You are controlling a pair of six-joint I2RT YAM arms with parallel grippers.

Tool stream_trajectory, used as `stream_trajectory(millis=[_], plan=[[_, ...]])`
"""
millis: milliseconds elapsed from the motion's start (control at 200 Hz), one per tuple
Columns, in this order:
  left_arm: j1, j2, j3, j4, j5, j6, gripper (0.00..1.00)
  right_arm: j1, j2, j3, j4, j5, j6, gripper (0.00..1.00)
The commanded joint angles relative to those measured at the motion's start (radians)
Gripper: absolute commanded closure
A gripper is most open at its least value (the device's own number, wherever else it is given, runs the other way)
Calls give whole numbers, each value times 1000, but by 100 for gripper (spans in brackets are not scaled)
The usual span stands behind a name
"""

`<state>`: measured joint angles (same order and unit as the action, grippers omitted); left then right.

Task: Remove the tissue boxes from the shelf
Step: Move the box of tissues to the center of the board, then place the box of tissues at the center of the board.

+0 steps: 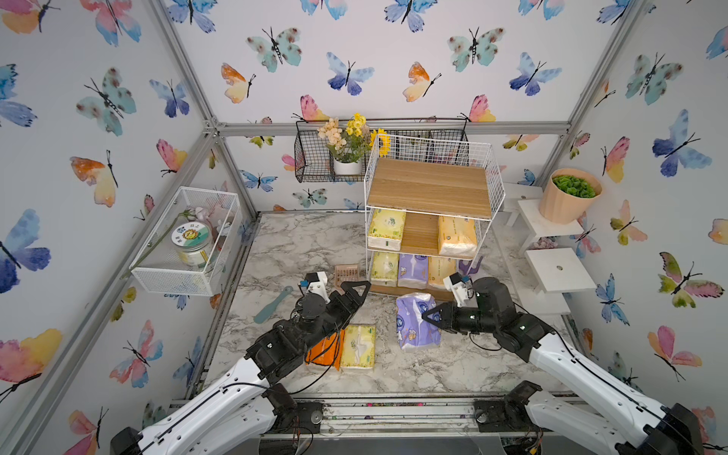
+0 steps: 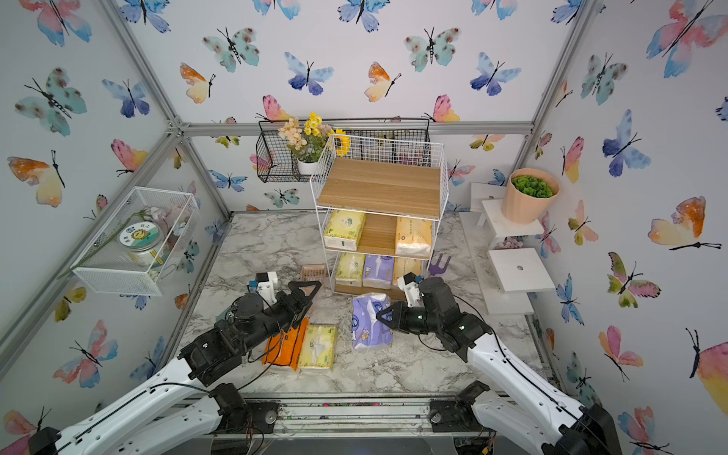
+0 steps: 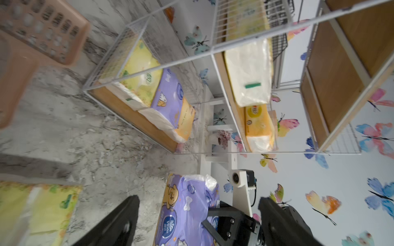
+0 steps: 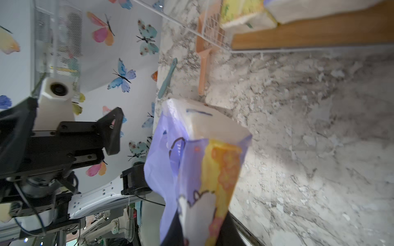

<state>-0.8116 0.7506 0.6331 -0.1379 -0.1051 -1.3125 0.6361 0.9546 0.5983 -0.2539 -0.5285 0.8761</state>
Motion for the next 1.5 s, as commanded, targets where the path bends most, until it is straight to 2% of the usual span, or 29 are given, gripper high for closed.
stream_trajectory(millis=[0, 180, 385, 616, 836, 941, 986, 1011, 1051, 1081, 1146, 1221, 1326, 1492], plan=[[5, 8, 37, -167, -133, -27, 8, 57, 29, -74, 109, 70, 46, 94], [14, 3, 57, -223, -192, -44, 9, 183, 212, -124, 321, 153, 109, 94], [38, 19, 92, -246, -187, -21, 10, 250, 378, -138, 542, 196, 186, 94], [43, 30, 100, -244, -167, 4, 10, 274, 483, -112, 631, 219, 220, 92], [48, 5, 71, -221, -149, 5, 10, 341, 628, 5, 656, 214, 208, 92], [49, -21, 55, -214, -145, 7, 10, 360, 680, 53, 641, 226, 214, 89], [49, -35, 43, -211, -145, 4, 10, 367, 696, 69, 635, 237, 219, 83], [51, -43, 37, -207, -144, 3, 10, 370, 704, 77, 629, 242, 224, 76], [51, -54, 30, -205, -143, 0, 10, 375, 711, 90, 606, 254, 230, 56], [52, -61, 23, -201, -142, -6, 10, 380, 711, 101, 572, 275, 231, 46], [55, -70, 15, -192, -133, -12, 10, 387, 684, 115, 478, 339, 234, 32], [57, -71, 11, -180, -127, -14, 10, 389, 602, 108, 361, 437, 242, 26], [60, -54, 16, -169, -119, -40, 10, 389, 449, 107, 172, 559, 236, 23], [64, -14, 44, -161, -144, -46, 10, 387, 263, 122, 50, 629, 199, 23]])
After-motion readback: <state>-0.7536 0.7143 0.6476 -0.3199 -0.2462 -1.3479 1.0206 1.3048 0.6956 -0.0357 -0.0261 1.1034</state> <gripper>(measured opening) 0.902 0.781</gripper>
